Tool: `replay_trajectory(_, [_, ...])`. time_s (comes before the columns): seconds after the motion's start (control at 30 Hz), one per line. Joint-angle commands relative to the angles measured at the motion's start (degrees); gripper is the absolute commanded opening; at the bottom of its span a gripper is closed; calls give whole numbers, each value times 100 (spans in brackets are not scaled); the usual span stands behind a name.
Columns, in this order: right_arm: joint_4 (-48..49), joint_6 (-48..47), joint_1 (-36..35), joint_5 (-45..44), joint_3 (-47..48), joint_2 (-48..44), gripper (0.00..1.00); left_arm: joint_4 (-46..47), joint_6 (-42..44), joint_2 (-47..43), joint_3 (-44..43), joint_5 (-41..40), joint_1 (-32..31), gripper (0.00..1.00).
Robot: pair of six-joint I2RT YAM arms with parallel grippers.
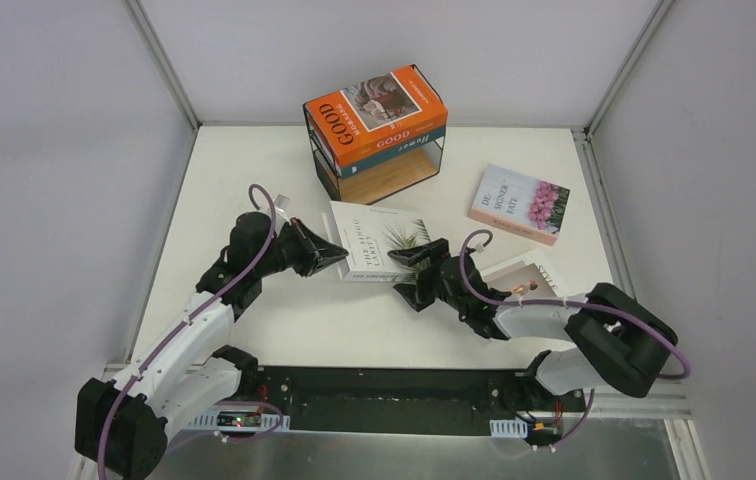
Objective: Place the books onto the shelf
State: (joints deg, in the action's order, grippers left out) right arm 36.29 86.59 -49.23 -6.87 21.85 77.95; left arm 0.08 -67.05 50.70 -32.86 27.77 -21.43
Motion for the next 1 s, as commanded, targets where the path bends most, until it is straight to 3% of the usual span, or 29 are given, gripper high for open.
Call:
replay_trajectory(0.0, [1253, 533, -116, -319, 109, 422, 100, 186, -72, 9, -331, -103, -122, 0])
replay_trajectory(0.3, [1897, 108, -97, -925, 128, 529, 100, 63, -50, -127, -269, -135, -168, 0])
replay_trajectory(0.6, [1082, -473, 104, -1257, 193, -275, 93, 10, -13, -178, -97, -194, -171, 0])
replay_trajectory(0.73, [1099, -296, 239, -1152, 125, -210, 78, 10, 32, -55, -104, -149, -173, 0])
replay_trajectory(0.83, [1289, -276, 253, -1109, 101, -126, 53, 10, 86, 73, -135, -85, -175, 0])
replay_trajectory(0.97, [1351, -410, 282, -1040, 189, -104, 45, 10, 134, 219, -125, -24, -185, 0])
